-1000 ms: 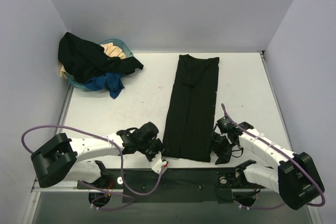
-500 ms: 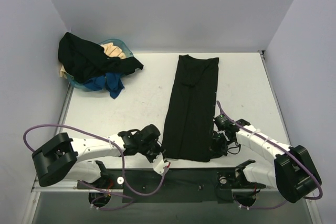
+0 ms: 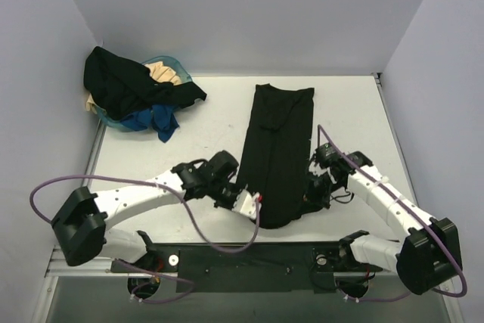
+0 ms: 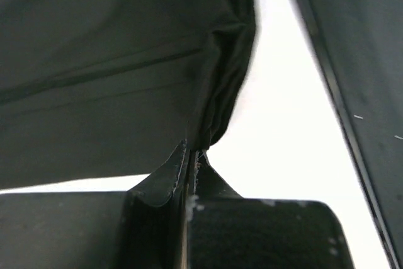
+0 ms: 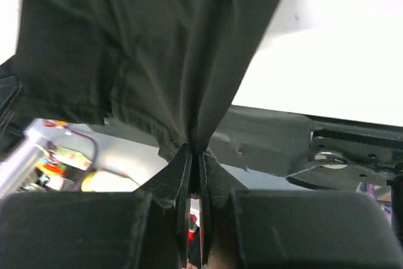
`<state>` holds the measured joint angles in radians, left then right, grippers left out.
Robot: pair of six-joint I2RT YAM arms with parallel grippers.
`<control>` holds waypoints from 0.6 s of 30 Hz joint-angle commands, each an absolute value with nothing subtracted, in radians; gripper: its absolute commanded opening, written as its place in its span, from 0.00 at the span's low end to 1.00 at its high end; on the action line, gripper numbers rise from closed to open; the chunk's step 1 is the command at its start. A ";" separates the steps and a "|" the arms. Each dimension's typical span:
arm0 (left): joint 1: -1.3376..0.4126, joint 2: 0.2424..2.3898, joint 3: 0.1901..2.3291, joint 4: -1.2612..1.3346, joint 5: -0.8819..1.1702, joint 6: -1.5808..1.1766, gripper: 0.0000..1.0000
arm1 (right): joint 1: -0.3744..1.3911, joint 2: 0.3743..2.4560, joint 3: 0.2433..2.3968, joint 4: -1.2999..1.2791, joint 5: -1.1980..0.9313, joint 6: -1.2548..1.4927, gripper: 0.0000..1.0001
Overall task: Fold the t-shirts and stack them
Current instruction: Grab the bottom of the folded rectangular tshirt with both arms, then fold the folded rectangular tshirt in 1/3 of the way
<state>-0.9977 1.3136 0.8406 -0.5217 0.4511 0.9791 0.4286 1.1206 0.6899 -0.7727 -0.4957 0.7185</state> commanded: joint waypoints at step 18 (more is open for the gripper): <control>-0.644 2.042 1.807 -0.749 0.362 0.697 0.00 | 0.060 1.742 1.285 -0.673 -0.466 0.488 0.00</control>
<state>-0.6872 1.9991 1.6943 -0.7471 0.4171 0.7681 0.0811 1.6833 1.2144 -0.6884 -0.4549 0.4965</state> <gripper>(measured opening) 0.029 0.012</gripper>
